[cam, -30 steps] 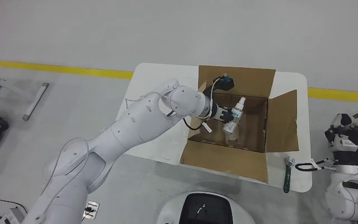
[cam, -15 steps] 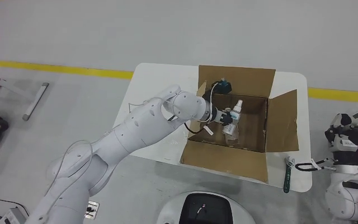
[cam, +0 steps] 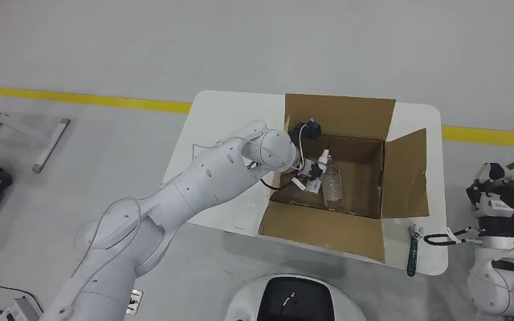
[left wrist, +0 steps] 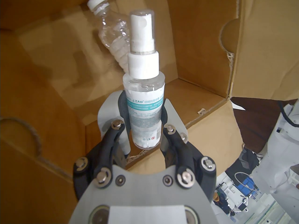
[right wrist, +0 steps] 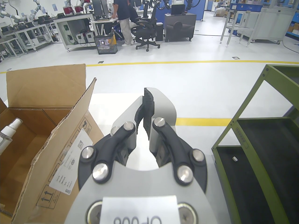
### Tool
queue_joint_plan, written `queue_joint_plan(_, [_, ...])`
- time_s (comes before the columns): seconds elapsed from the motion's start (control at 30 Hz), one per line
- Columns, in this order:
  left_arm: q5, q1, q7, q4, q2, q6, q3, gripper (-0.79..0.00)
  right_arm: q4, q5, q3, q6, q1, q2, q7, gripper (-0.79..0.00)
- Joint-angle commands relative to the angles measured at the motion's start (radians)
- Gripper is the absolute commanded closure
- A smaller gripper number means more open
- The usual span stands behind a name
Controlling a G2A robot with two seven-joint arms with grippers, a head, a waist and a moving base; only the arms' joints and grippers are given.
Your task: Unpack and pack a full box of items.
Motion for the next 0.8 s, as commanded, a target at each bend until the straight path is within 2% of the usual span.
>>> queue_joint_plan(0.0, [0.011,-0.006,-0.027,0.010,-0.003,0.001,0.003,0.000,0.000,0.000,0.000,0.000,0.000,0.000,0.000,0.000])
queue_joint_plan(0.23, [0.071,-0.020,-0.070,0.039,-0.016,0.036,0.020,0.000,0.000,0.000,0.000,0.000,0.000,0.000,0.000,0.000])
queue_joint_plan(0.37, [0.050,-0.021,-0.118,0.059,-0.027,0.052,0.022,0.000,0.000,0.000,0.000,0.000,0.000,0.000,0.000,0.000])
queue_joint_plan(0.7, [0.028,-0.018,-0.080,0.133,-0.055,0.061,0.013,0.000,0.000,0.000,0.000,0.000,0.000,0.000,0.000,0.000])
queue_joint_plan(0.73, [0.017,-0.015,-0.067,0.141,-0.058,0.067,0.007,-0.123,0.000,0.000,0.000,0.000,0.000,0.000,0.000,0.000])
queue_joint_plan(0.77, [0.012,-0.014,-0.059,0.144,-0.061,0.066,0.004,-0.046,0.000,0.000,0.000,0.000,0.000,0.000,0.000,0.000])
